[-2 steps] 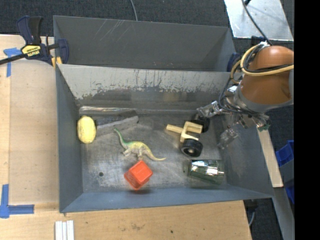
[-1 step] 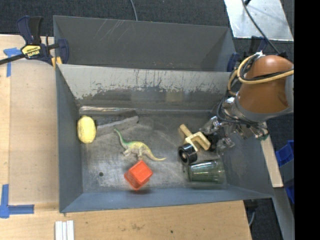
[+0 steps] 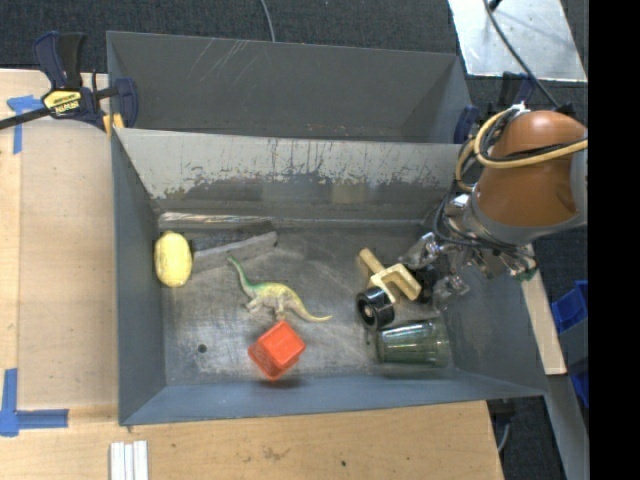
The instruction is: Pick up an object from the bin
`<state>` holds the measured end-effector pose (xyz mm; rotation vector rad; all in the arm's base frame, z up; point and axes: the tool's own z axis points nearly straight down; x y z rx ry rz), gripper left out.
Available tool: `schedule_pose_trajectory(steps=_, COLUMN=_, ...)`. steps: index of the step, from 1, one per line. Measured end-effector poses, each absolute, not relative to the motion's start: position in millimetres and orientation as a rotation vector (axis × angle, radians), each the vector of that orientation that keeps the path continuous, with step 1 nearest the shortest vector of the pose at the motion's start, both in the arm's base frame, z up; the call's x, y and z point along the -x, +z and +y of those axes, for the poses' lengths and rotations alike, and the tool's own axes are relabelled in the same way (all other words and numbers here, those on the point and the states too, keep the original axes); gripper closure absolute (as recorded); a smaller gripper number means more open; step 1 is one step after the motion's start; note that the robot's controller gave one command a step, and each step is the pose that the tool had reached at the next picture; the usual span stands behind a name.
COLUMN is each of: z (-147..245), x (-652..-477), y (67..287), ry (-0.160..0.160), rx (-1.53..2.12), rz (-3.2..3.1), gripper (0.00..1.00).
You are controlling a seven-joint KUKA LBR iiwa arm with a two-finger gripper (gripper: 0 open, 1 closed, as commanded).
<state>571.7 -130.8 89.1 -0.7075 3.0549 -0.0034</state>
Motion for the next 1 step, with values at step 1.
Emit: schedule_pose_trajectory(steps=1, z=-128.1, x=-565.8, y=118.2, ry=0.003, rx=0.641, rz=3.077, gripper=1.0)
